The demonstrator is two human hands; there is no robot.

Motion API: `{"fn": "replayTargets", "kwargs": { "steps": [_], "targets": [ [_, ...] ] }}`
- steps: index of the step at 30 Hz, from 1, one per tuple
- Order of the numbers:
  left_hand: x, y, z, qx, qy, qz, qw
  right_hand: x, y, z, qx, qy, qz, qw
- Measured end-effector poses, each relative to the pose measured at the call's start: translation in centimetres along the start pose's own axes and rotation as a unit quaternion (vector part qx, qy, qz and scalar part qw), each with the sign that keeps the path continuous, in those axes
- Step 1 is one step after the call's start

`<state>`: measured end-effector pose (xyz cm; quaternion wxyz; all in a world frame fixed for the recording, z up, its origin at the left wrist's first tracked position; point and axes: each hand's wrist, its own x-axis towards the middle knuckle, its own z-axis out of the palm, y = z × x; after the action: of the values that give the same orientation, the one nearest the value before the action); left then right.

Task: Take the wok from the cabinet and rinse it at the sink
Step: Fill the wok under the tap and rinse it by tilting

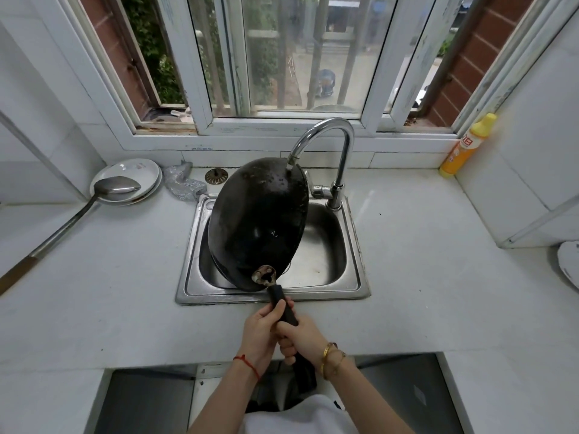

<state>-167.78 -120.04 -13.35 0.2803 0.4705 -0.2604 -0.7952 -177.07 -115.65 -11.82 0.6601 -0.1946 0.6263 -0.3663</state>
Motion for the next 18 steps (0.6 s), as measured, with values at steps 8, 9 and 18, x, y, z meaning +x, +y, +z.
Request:
{"fn": "replayTargets", "kwargs": {
  "steps": [8, 9, 18],
  "targets": [
    [0.5, 0.2, 0.0, -0.027, -0.010, 0.014, 0.999, 0.8, -0.4, 0.0, -0.062, 0.029, -0.036, 0.997],
    [0.7, 0.2, 0.0, -0.030, -0.010, 0.019, 0.999, 0.8, -0.4, -0.1, -0.068, 0.034, -0.039, 0.996],
    [1.3, 0.3, -0.1, -0.019, -0.041, 0.026, 0.999, 1.0, 0.0, 0.3, -0.121, 0.113, -0.085, 0.983]
  ]
}}
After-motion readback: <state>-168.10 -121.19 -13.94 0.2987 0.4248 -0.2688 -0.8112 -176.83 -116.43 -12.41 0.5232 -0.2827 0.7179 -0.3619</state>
